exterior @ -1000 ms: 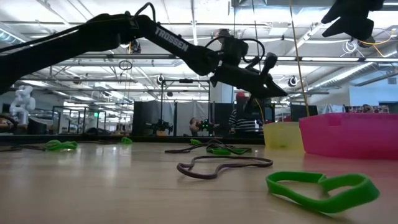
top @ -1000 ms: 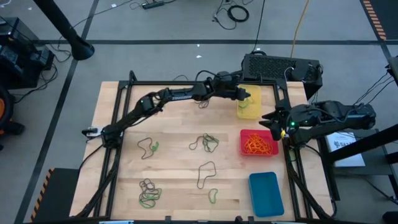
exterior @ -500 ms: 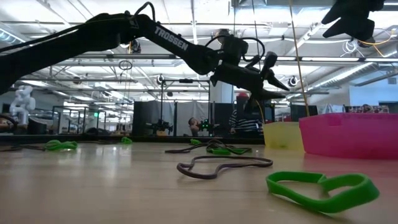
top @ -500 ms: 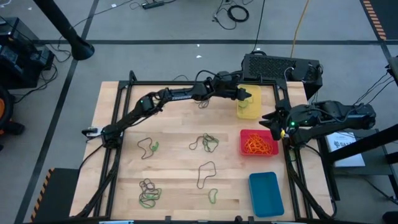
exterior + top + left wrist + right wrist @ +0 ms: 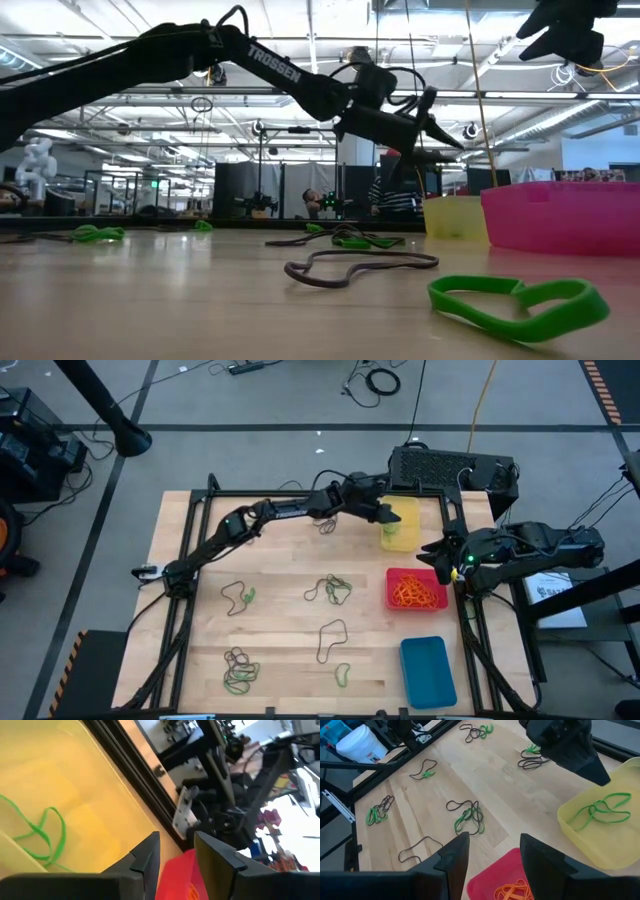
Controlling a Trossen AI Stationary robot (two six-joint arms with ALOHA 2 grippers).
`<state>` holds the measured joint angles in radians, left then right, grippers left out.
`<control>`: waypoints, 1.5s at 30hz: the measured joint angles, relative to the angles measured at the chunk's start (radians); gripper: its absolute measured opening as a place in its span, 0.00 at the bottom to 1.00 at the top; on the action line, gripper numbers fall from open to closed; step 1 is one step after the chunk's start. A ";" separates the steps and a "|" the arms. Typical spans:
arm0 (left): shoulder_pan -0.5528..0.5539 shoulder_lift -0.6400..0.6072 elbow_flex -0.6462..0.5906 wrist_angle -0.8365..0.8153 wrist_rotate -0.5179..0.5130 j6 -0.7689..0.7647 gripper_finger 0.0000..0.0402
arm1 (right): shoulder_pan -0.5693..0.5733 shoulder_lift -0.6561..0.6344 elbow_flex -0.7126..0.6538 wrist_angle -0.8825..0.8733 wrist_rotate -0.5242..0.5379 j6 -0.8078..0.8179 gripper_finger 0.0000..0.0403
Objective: Sort rubber bands into baskets
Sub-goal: Put the green rubber band into the yellow bin
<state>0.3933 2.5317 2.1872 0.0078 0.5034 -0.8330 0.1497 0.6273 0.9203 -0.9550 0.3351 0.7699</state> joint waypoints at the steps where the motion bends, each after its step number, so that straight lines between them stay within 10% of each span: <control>1: 0.003 -0.005 0.000 -0.011 0.020 0.000 0.32 | 0.000 0.000 0.000 0.000 0.000 0.001 0.42; 9: 0.000 -0.133 0.000 -0.342 0.038 0.212 0.32 | 0.001 0.018 0.000 0.020 0.000 0.005 0.42; 24: -0.337 -0.354 -0.001 -1.371 -0.379 0.910 0.32 | 0.001 0.149 0.000 0.156 0.004 -0.057 0.42; 45: -0.506 -0.352 -0.270 -1.146 -0.537 0.814 0.32 | 0.009 0.316 0.000 0.303 -0.074 -0.075 0.42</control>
<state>-0.1130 2.1792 1.9172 -1.1379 -0.0337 -0.0185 0.1589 0.9438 0.9203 -0.6522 0.2607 0.6949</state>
